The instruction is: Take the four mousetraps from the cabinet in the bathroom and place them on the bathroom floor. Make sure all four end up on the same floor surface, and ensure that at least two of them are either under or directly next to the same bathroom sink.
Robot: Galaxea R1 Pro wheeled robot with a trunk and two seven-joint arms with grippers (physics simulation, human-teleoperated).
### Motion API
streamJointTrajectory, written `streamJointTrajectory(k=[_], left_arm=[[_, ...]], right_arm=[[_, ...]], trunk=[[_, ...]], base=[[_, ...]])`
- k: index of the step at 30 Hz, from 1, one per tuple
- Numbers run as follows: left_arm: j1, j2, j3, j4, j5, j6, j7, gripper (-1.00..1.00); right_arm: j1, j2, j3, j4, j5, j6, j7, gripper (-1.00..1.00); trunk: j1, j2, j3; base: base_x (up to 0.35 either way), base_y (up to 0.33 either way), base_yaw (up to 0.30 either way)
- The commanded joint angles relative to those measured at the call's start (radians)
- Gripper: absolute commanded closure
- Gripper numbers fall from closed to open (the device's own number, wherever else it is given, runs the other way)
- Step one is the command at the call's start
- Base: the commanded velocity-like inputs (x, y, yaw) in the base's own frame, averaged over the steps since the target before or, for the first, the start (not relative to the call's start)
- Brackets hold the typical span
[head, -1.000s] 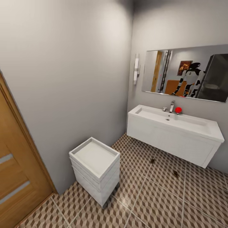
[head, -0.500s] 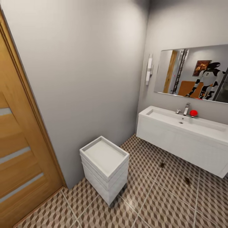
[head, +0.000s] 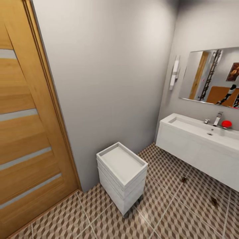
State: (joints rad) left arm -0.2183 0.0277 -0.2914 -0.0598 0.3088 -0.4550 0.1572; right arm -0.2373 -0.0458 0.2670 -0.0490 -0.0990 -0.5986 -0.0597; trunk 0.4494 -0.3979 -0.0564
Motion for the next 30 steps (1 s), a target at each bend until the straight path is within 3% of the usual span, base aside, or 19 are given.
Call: streamJointTrajectory(k=[1,30], left_arm=[[-0.001,0.000,-0.009,0.000,0.004,-0.002,0.005,-1.00],[-0.001,0.000,-0.009,0.001,0.004,-0.002,0.005,-1.00]], right_arm=[[0.000,0.000,0.009,0.000,-0.010,-0.003,-0.002,-1.00],[0.000,0.000,0.009,0.000,-0.010,-0.003,-0.002,-1.00]], trunk=[[0.001,-0.002,-0.002],[0.001,-0.002,-0.002]], base=[[0.000,0.000,0.288],[0.000,0.000,0.289]])
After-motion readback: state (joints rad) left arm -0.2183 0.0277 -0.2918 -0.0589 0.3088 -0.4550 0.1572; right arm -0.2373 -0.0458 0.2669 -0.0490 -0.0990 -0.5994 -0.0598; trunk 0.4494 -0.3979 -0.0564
